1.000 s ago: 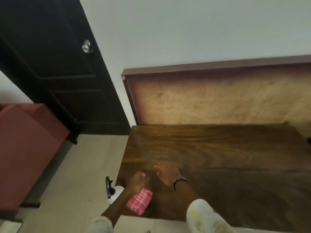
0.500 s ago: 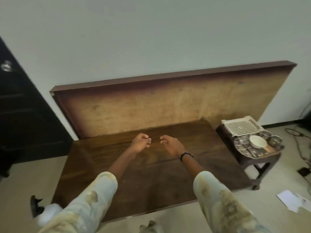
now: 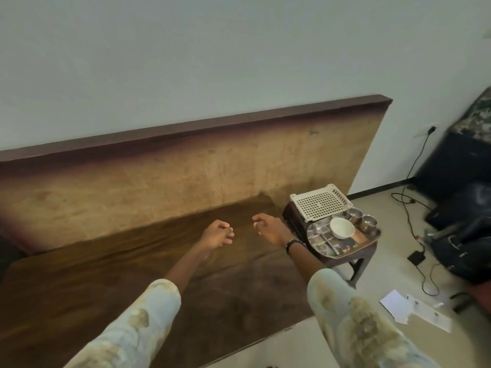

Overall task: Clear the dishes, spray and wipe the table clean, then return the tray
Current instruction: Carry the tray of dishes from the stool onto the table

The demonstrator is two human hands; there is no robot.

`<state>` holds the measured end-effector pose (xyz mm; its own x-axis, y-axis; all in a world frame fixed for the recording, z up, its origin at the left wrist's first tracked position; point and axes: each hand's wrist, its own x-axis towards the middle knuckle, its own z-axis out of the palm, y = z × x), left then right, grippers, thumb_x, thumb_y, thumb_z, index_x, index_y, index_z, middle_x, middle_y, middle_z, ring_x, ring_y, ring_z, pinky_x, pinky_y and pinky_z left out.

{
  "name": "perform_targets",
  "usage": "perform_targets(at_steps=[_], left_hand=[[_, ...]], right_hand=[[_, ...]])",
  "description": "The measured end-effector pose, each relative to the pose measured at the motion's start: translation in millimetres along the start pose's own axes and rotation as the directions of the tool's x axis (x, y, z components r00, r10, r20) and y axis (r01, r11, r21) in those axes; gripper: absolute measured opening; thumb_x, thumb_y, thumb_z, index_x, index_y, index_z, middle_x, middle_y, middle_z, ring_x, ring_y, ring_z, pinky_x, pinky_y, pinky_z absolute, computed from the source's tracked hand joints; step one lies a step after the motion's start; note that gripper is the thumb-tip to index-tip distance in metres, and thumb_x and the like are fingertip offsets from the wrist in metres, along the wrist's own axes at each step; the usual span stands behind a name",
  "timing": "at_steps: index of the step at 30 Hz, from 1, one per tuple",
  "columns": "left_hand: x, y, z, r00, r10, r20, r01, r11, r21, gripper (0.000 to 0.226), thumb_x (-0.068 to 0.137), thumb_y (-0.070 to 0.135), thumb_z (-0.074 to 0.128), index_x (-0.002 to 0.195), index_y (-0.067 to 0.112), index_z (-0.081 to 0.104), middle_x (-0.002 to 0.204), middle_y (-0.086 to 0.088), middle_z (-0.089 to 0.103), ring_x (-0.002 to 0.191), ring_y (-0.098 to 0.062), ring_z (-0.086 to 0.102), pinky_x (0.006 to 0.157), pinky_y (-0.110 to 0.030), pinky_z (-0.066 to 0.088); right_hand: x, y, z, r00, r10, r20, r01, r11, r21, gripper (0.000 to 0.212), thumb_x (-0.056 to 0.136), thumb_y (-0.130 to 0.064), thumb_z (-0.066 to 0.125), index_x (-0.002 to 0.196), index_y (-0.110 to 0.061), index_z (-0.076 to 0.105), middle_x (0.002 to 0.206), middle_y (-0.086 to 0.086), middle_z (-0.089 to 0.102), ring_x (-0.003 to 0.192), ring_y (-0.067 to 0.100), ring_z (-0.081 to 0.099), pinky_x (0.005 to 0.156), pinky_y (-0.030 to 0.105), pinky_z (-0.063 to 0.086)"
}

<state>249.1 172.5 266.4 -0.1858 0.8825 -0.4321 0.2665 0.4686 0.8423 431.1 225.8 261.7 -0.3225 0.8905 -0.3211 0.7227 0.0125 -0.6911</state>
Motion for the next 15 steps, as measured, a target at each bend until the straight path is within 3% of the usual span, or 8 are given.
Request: perform_targets(at_steps=[3, 9, 15], left_hand=[[18.6, 24.1, 44.5, 0.999, -0.007, 0.038, 0.007, 1.0, 0.007, 0.011, 0.094, 0.018, 0.048, 0.103, 0.015, 0.051, 0.089, -0.001, 0.065, 0.066, -0.011, 0.061, 0.059, -0.022, 0.039], [43.9, 59.7, 130.0, 0.99, -0.041, 0.133, 0.045, 0.999, -0.027, 0.017, 0.095, 0.021, 0.045, 0.109, 0.014, 0.053, 0.099, -0.002, 0.066, 0.085, -0.017, 0.065, 0.084, -0.031, 0.048], [81.8, 72.1, 217.4, 0.982, -0.136, 0.134, 0.15, 0.984, -0.098, 0.017, 0.096, 0.019, 0.044, 0.107, 0.011, 0.055, 0.111, -0.009, 0.067, 0.086, -0.018, 0.064, 0.075, -0.025, 0.048]], right_hand=[[10.7, 36.5, -43.7, 1.0, 0.011, -0.005, -0.012, 1.0, -0.012, 0.032, 0.095, -0.031, 0.045, 0.125, -0.026, 0.055, 0.122, 0.008, 0.063, 0.109, 0.028, 0.06, 0.098, 0.045, 0.047], [29.3, 115.4, -103.7, 0.998, 0.057, 0.008, -0.056, 0.997, -0.05, 0.031, 0.097, -0.024, 0.047, 0.126, -0.015, 0.056, 0.123, 0.012, 0.063, 0.11, 0.029, 0.059, 0.096, 0.039, 0.046], [65.5, 200.2, -161.5, 0.995, 0.096, 0.033, -0.09, 0.986, -0.138, 0.026, 0.096, -0.014, 0.045, 0.117, -0.012, 0.06, 0.126, 0.01, 0.059, 0.114, 0.03, 0.054, 0.096, 0.035, 0.038]])
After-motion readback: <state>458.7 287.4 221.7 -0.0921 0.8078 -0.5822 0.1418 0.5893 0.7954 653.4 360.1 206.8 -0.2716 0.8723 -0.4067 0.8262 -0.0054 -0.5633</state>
